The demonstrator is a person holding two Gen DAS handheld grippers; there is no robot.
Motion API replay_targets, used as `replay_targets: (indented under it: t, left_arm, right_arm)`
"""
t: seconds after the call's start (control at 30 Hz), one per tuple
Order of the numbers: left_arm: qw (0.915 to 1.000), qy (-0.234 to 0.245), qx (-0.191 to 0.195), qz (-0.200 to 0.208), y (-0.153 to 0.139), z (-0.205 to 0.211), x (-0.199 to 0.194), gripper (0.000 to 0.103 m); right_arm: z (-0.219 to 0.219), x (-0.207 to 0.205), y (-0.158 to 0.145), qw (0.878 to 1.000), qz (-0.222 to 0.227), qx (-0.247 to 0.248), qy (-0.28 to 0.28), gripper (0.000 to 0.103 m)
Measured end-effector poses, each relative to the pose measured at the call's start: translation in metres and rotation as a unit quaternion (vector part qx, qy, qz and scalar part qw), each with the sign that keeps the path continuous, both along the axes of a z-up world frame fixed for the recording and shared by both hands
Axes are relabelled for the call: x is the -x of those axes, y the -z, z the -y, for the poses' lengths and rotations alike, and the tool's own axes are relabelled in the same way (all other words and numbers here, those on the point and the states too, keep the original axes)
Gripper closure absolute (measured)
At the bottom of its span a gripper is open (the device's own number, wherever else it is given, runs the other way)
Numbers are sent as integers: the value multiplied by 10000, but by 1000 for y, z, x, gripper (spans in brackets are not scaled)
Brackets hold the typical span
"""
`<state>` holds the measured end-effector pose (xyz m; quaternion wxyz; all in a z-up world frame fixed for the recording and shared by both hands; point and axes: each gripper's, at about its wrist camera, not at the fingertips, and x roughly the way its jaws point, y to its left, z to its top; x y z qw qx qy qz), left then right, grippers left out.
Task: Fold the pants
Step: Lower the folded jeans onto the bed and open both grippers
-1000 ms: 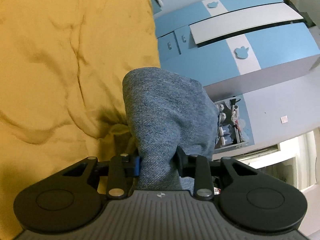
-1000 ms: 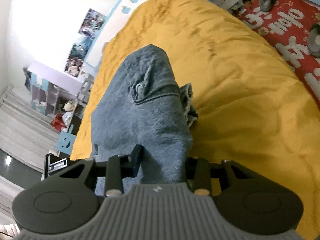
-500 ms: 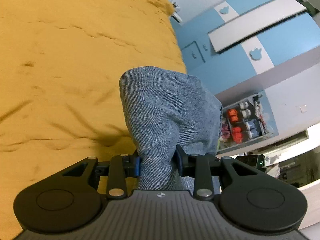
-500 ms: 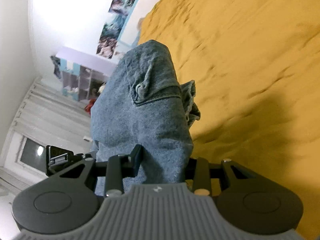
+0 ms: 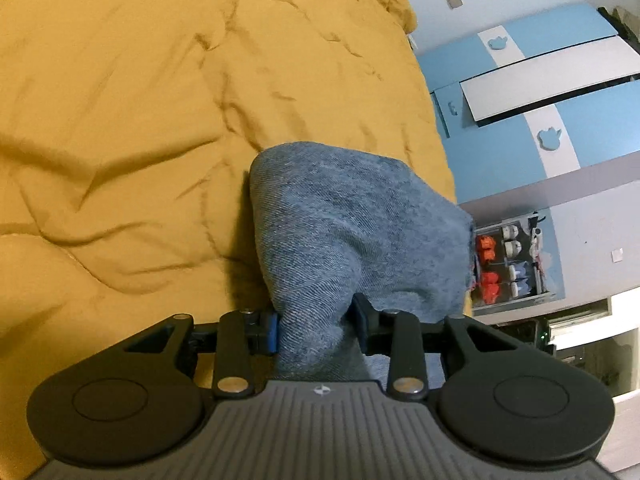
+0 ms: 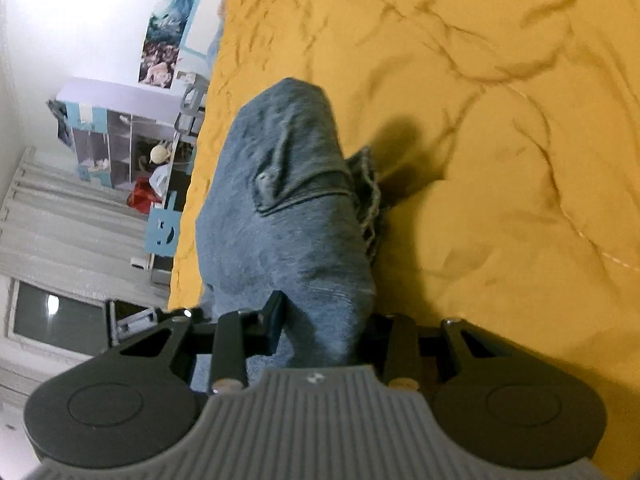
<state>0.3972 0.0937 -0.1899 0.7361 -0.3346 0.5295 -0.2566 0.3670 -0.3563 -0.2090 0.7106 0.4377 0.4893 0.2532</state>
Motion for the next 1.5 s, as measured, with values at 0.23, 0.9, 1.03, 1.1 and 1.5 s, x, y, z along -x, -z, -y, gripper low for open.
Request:
replay_targets:
  t: [0.23,0.9,1.03,1.1,1.5]
  left_arm:
    - [9988,-98,-471,101,-18,-8,4,47]
    - [9734,-408,-1788,1372,-28,46,1,97]
    - [9699,-463,-1929,1414,-47,50,9,97]
    - [9659,-385,-2008,1586,-66,52,21,93]
    - [8754,-610,-3372,3411,-206,76,182,21]
  right_arm:
    - [-8,-9,-11,9976,299,586,-197,60]
    - [-66,-49,-54,8987,2221,3740,-561,89]
    - [-75,-55,-52,8936,2150,3903,-548,89]
    - [-80,-48,-62,8897,2201,3970,-488,88]
    - [-80,96,-160,8810,2754,3841,216,35]
